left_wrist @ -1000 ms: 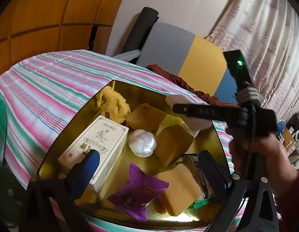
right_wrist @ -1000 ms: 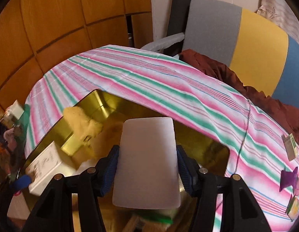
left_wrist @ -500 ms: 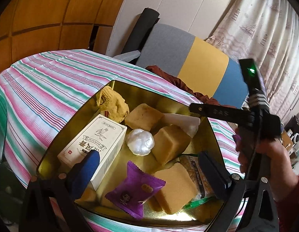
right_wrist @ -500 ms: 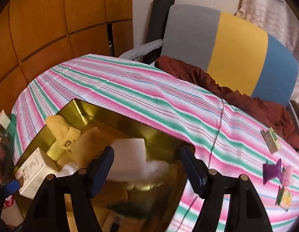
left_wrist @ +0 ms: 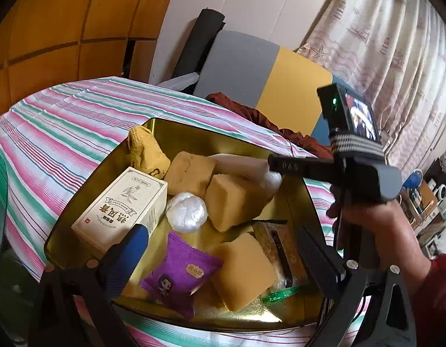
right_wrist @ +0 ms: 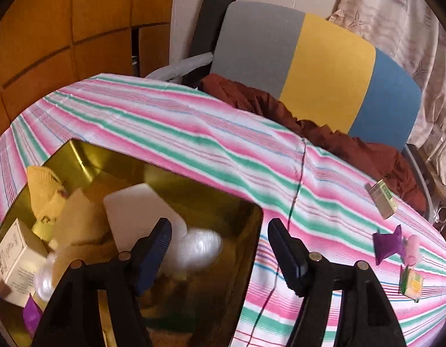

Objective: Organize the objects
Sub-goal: 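Carry the bubble wrap and white block over the gold tray and release both, then move the right gripper to the WEIDAN cracker packet and grasp it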

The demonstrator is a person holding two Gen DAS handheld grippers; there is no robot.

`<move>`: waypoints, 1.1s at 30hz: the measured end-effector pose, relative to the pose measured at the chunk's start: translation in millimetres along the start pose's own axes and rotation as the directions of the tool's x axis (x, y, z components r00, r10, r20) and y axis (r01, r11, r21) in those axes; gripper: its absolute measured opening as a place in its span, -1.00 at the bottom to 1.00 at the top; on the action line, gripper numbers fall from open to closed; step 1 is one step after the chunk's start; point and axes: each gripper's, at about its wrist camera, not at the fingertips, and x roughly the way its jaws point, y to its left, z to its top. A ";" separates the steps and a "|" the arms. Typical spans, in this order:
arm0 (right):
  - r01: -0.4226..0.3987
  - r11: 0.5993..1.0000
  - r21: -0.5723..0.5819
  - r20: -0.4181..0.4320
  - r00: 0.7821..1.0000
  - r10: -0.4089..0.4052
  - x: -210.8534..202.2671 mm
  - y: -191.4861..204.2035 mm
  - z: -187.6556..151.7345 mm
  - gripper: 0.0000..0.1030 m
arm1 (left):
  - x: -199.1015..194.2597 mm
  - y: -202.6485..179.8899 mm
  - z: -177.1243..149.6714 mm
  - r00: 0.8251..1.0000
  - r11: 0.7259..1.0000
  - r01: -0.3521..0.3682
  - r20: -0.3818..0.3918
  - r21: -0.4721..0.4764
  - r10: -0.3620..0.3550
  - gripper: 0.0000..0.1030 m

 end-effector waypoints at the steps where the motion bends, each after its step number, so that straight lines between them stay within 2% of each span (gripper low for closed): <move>1: -0.019 1.000 0.024 0.016 1.000 0.018 -5.0 -4.8 -1.1 0.36 | -0.8 -1.0 -0.1 1.000 1.000 -0.002 0.001 0.005 0.002 1.00; 3: -0.068 0.994 0.089 0.057 0.996 0.063 -17.8 -18.1 -6.5 0.36 | -2.5 -2.3 -0.3 1.000 1.000 -0.001 0.009 0.011 0.001 1.00; 5: -0.080 0.987 0.142 0.080 0.994 0.069 -29.8 -32.8 -15.9 0.36 | -0.9 -4.8 -0.3 1.000 1.000 0.001 0.006 0.015 -0.001 1.00; 10: -0.087 0.969 0.231 0.070 0.995 0.073 -46.7 -67.8 -47.3 0.36 | 6.0 -18.3 -2.4 0.999 0.999 0.036 -0.031 0.018 -0.035 1.00; 19: 0.005 0.947 0.322 -0.008 1.000 -0.002 -52.8 -122.3 -108.1 0.36 | 8.3 -65.1 -12.0 0.993 0.987 0.100 -0.075 0.129 -0.091 1.00; 24: 0.041 0.924 0.381 -0.041 0.999 -0.027 -52.1 -167.4 -140.0 0.36 | 8.4 -86.5 -19.8 0.987 0.973 0.140 -0.110 0.182 -0.122 1.00; 28: 0.111 0.892 0.439 -0.061 0.994 -0.094 -51.9 -223.5 -155.7 0.36 | 9.4 -105.0 -24.9 0.980 0.960 0.172 -0.137 0.222 -0.144 1.00; 33: 0.205 0.793 0.573 -0.087 0.978 -0.189 -52.0 -320.0 -163.8 0.36 | 11.2 -128.2 -31.2 0.974 0.943 0.197 -0.159 0.267 -0.159 1.00</move>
